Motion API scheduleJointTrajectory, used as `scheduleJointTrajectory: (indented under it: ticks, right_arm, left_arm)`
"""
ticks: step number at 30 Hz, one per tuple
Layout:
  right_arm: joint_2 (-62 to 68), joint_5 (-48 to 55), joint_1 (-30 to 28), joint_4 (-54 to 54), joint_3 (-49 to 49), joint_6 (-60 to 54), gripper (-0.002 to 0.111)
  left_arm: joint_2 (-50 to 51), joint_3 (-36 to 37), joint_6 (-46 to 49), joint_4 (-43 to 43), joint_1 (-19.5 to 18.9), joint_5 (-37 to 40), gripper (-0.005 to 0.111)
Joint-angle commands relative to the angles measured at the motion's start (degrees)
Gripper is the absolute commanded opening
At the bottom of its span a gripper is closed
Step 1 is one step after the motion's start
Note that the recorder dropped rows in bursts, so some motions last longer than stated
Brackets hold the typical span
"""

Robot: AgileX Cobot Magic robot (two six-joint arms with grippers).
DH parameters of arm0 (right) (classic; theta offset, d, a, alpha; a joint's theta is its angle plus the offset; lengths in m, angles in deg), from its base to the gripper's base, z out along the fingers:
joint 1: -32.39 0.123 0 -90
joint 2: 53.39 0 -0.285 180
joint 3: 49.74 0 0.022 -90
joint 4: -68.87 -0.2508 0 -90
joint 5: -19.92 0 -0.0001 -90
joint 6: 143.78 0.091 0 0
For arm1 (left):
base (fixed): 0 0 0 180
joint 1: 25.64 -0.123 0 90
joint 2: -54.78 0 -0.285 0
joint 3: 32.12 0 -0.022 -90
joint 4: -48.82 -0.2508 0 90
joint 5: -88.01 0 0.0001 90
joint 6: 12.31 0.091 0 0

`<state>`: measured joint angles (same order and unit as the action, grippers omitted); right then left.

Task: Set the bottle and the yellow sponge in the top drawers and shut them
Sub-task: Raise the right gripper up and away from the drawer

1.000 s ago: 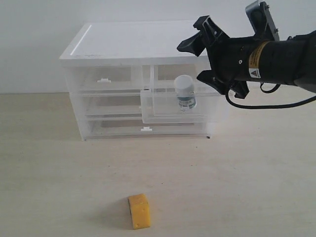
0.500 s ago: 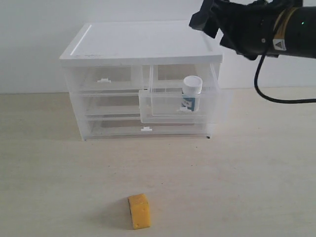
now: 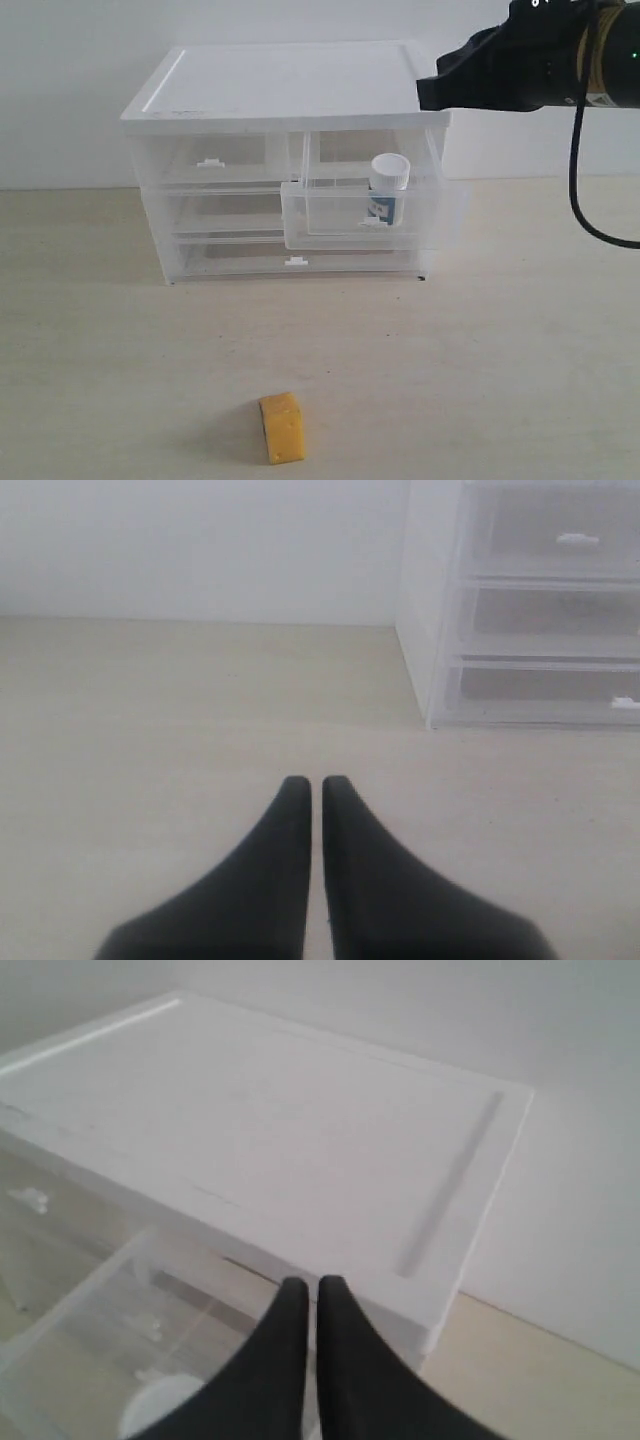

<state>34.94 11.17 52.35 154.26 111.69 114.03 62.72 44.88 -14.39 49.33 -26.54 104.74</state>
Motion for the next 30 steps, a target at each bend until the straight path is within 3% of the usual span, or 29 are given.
scheduleJointTrajectory:
  ticks: [1,6,11,14,17,20,21,24,30]
  right_arm:
    - [-0.45,4.56,-0.02,7.41,0.33,-0.6,0.0]
    - [-0.59,-1.17,-0.02,14.56,0.33,-2.87,0.0]
    - [-0.7,-27.77,-0.13,14.56,0.33,-18.28,0.0]
    - [-0.97,-32.79,-0.13,14.56,0.48,-19.29,0.0]
    - [-2.61,-23.6,-0.13,14.56,0.48,-19.66,0.0]
    - [-5.13,-5.42,-0.13,14.56,0.9,-21.01,0.0]
    - [-6.97,6.18,-0.13,14.56,1.04,-21.46,0.0]
    - [-9.1,20.21,-0.13,14.56,1.04,-22.36,0.0]
    - [-10.04,38.16,-0.13,14.56,1.04,-29.34,0.0]
  left_arm:
    - [-0.16,0.22,0.2,0.6,-0.17,-0.49,0.004]
    - [-0.16,0.22,0.2,0.6,-0.17,-0.49,0.004]
    - [-0.16,0.22,0.2,0.6,-0.17,-0.49,0.004]
    - [-0.16,0.22,0.2,0.6,-0.17,-0.49,0.004]
    - [-0.16,0.22,0.2,0.6,-0.17,-0.49,0.004]
    - [-0.16,0.22,0.2,0.6,-0.17,-0.49,0.004]
    - [-0.16,0.22,0.2,0.6,-0.17,-0.49,0.004]
    - [-0.16,0.22,0.2,0.6,-0.17,-0.49,0.004]
    - [-0.16,0.22,0.2,0.6,-0.17,-0.49,0.004]
